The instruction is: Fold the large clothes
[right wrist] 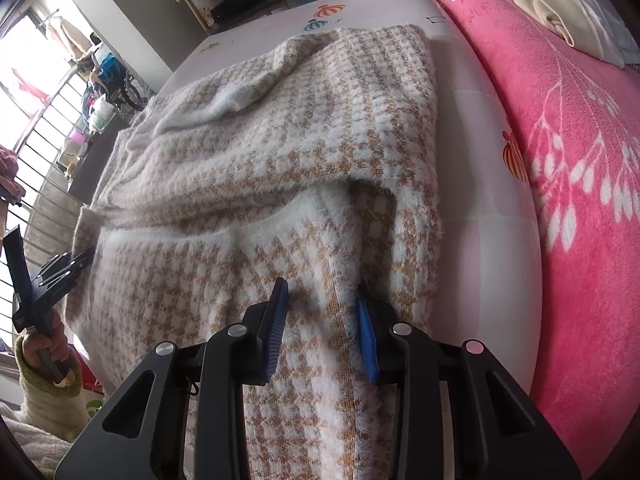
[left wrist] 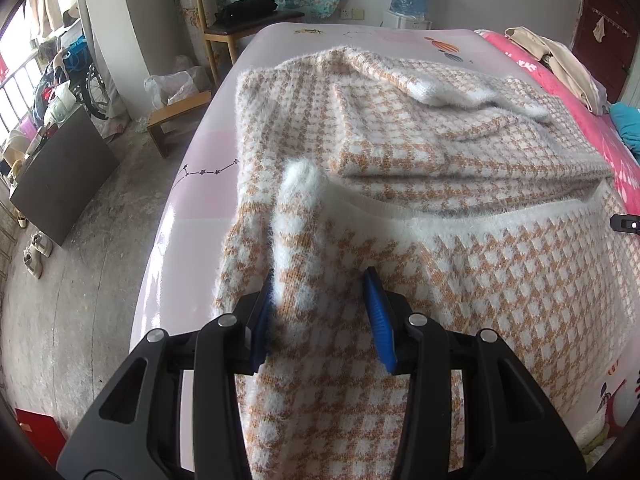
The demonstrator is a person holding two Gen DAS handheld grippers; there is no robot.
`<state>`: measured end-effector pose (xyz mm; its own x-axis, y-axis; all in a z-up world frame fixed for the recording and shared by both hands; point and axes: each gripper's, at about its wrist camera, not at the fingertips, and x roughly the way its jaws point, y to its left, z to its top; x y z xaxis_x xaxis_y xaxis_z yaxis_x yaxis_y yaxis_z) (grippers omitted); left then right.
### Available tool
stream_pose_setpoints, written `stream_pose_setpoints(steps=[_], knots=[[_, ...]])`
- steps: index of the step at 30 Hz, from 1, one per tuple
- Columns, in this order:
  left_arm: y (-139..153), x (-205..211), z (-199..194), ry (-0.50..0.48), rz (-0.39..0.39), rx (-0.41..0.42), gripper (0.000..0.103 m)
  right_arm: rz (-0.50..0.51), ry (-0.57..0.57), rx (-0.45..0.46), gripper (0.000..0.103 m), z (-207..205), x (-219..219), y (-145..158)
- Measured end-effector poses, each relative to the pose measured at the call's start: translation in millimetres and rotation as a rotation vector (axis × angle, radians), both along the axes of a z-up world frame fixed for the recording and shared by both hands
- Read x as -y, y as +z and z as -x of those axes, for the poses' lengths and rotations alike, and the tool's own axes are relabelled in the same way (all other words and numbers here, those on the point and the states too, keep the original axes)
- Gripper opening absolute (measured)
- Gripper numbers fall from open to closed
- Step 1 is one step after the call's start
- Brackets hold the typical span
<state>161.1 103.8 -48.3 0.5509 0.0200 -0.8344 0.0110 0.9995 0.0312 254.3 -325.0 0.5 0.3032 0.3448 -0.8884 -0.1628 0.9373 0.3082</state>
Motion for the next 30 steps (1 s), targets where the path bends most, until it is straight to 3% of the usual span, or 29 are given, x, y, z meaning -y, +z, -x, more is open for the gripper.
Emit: stream_pose_setpoints(steps=[9, 30], knots=[[0, 2, 1, -0.003, -0.016, 0.004, 0.041, 0.076, 0.014, 0.011, 0.03, 5, -8, 1], [0, 5, 2, -0.001, -0.032, 0.006, 0.041, 0.111, 0.014, 0.023, 0.03, 2, -15, -1]])
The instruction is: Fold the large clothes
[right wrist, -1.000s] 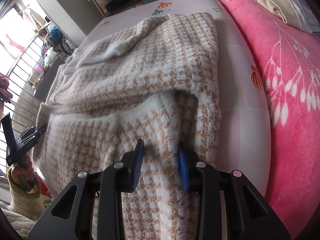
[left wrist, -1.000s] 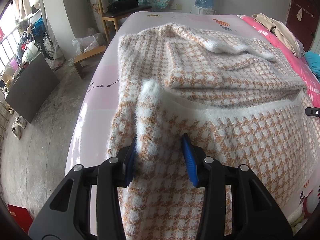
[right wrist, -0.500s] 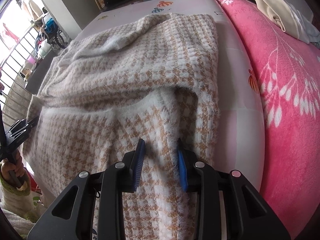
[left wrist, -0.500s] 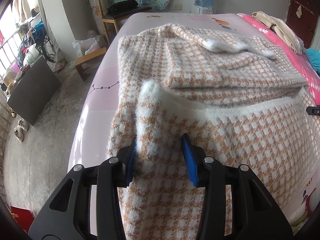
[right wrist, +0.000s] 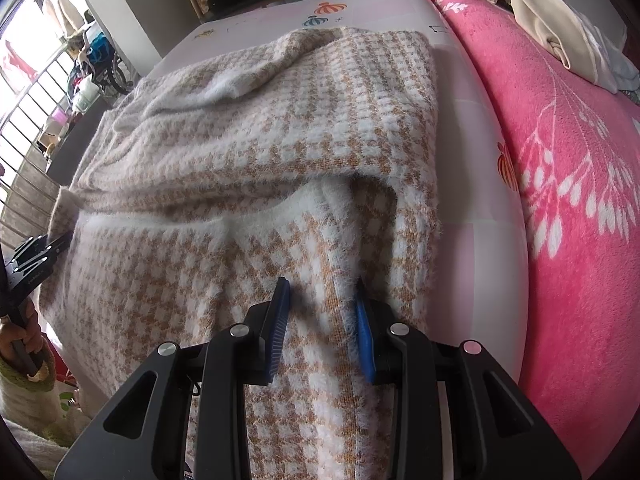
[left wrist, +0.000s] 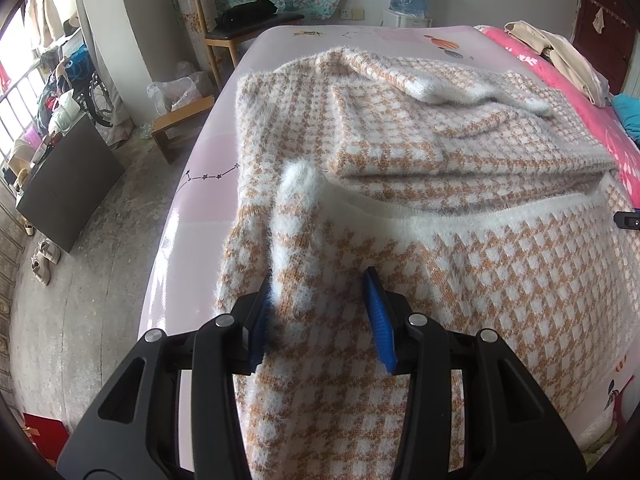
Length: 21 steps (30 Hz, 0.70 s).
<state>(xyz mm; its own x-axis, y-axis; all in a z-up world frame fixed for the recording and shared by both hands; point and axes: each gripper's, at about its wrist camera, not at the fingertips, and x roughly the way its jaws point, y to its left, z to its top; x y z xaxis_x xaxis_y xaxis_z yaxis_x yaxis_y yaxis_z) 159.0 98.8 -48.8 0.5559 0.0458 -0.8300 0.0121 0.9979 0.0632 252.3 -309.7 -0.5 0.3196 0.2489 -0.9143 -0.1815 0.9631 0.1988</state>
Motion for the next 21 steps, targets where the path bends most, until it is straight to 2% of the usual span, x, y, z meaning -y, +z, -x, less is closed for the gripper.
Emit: stream_pose_setpoints(steps=[7, 14, 18, 21], knots=[[1, -2, 1, -0.001, 0.017, 0.015, 0.042, 0.026, -0.001, 0.017, 0.03, 3, -4, 0], [4, -6, 7, -0.004, 0.018, 0.054, 0.023, 0.126, 0.004, 0.067, 0.028, 8, -17, 3], [7, -6, 10, -0.02, 0.007, 0.063, 0.014, 0.191, 0.014, 0.113, 0.019, 14, -25, 5], [9, -1, 12, -0.027, -0.021, 0.077, 0.012, 0.215, 0.015, 0.147, 0.011, 19, -28, 9]])
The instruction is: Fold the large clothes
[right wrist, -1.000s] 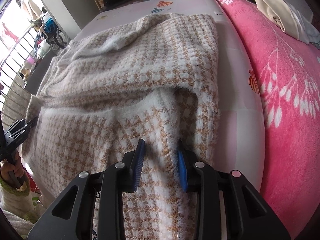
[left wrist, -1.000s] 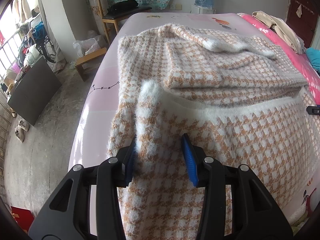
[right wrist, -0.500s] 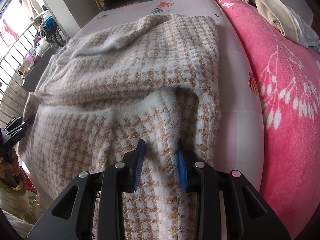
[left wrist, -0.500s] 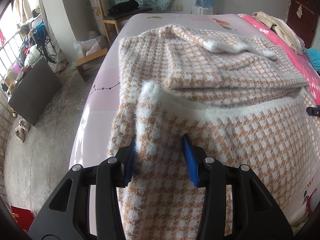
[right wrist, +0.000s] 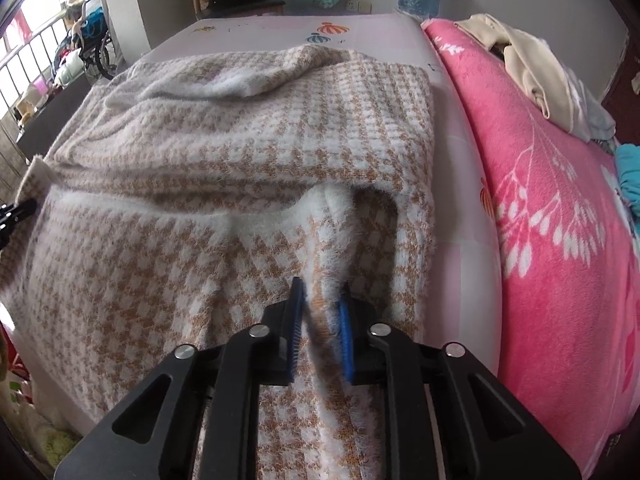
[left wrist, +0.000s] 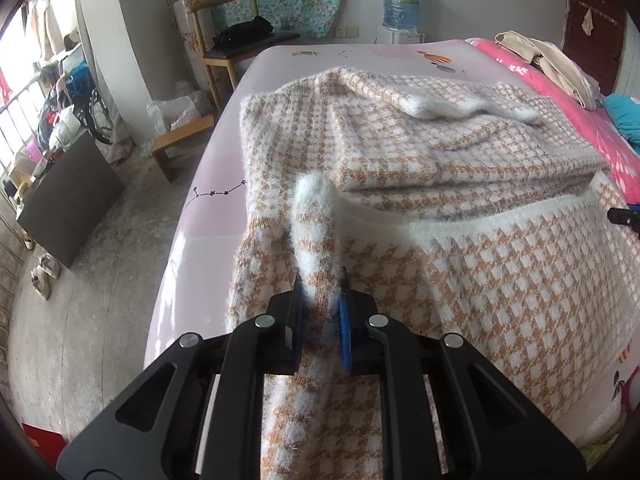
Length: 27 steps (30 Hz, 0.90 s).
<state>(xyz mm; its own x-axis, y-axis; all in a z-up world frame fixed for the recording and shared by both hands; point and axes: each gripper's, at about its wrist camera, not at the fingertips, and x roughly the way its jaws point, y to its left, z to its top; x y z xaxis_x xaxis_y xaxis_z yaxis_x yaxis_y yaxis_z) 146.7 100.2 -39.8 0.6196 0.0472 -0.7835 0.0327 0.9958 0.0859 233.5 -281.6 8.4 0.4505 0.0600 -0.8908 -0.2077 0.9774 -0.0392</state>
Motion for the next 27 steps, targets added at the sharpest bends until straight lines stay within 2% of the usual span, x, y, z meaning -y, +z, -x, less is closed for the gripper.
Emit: stream_pose_setpoints(steps=[5, 12, 21, 27], knots=[[11, 8, 10, 0.005, -0.042, 0.043, 0.01, -0.01, -0.002, 0.078, 0.008, 15, 1, 18], [38, 19, 33, 0.016, -0.088, 0.121, 0.009, -0.074, -0.021, 0.19, 0.008, 46, 10, 49], [81, 37, 70, 0.044, -0.191, 0.273, 0.009, -0.161, -0.054, 0.306, 0.008, 77, 23, 80], [111, 37, 72, 0.062, -0.167, 0.333, 0.009, -0.227, -0.058, 0.366, 0.007, 77, 31, 100]])
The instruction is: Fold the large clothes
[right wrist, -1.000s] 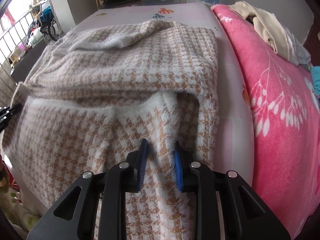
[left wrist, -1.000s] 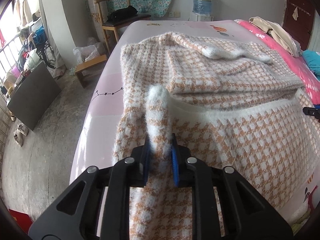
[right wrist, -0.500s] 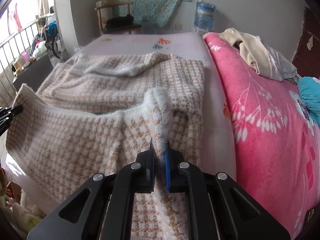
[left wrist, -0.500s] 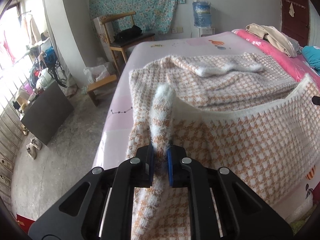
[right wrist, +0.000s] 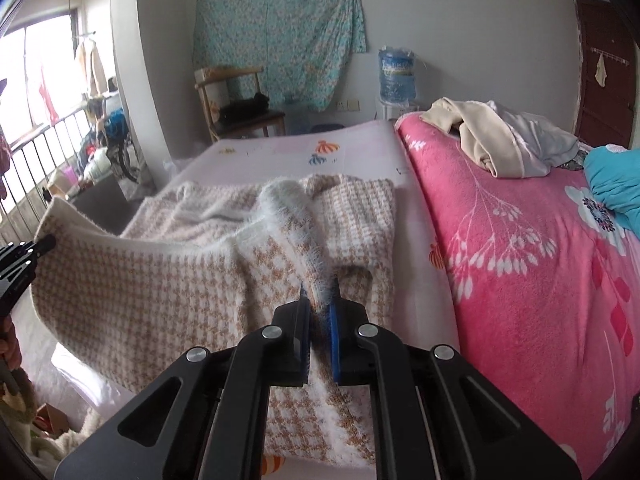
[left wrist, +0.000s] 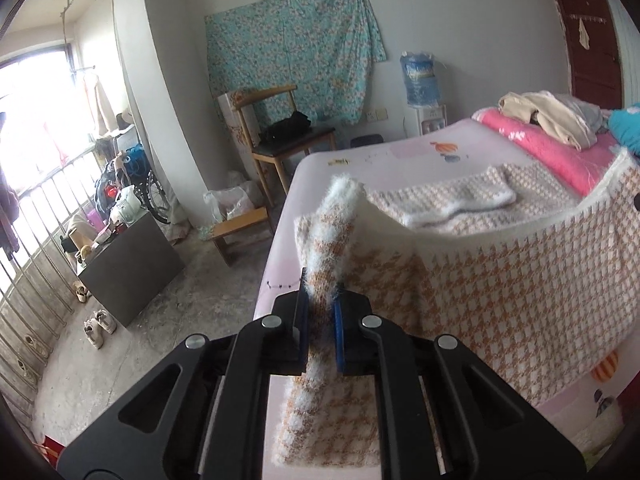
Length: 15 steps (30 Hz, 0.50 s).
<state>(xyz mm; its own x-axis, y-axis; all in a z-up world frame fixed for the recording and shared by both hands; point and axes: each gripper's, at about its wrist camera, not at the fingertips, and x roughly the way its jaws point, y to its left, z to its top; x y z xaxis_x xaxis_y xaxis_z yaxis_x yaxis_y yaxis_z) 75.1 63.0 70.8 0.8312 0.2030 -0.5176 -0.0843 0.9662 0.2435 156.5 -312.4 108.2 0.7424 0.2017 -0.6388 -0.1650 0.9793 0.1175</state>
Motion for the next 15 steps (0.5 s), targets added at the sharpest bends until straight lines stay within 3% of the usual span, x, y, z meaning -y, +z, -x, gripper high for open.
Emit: stream_pose_setpoints(steps=[8, 15], knots=[[29, -4, -22, 0.0, 0.005, 0.064, 0.008, -0.012, 0.024, 0.113, 0.007, -21, -3, 34], [52, -12, -77, -0.024, -0.012, 0.116, 0.008, 0.006, 0.061, 0.158, 0.007, -81, -10, 58]])
